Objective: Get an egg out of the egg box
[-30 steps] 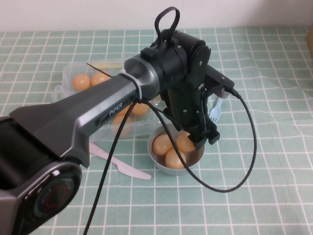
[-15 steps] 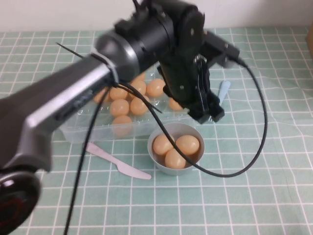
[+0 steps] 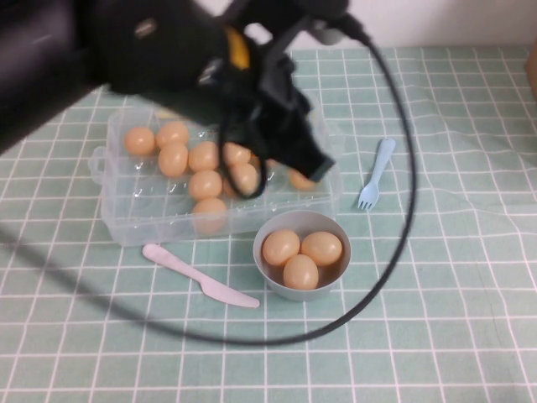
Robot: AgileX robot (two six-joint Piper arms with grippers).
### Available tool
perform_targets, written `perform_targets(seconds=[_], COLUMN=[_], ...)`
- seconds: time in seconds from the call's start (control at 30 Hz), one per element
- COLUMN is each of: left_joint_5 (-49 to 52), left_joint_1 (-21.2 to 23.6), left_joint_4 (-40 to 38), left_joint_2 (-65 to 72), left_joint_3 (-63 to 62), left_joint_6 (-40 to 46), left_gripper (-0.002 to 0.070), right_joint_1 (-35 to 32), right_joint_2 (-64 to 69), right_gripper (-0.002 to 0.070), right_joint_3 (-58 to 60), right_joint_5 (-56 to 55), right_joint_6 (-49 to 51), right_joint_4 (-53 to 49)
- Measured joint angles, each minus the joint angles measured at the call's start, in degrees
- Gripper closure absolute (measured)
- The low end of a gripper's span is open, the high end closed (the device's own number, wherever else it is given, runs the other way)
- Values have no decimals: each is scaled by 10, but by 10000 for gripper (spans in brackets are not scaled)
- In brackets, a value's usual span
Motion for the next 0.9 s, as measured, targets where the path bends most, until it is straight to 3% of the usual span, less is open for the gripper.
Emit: perform_targets(seconds=[0.5,0.9], left_joint_5=[-196,-241], left_joint_1=[0,0], left_joint_4=[44,61], left_joint_2=[-362,-410], left_joint_3=[392,450], left_joint_6=[-60,-68], left_gripper=[676,676], right_joint_1=[0,0], right_joint_2=[0,0], right_gripper=[694,694], right_joint_3=[0,0], right_joint_5=[0,0], right_joint_6=[0,0], right_joint_4=[0,0])
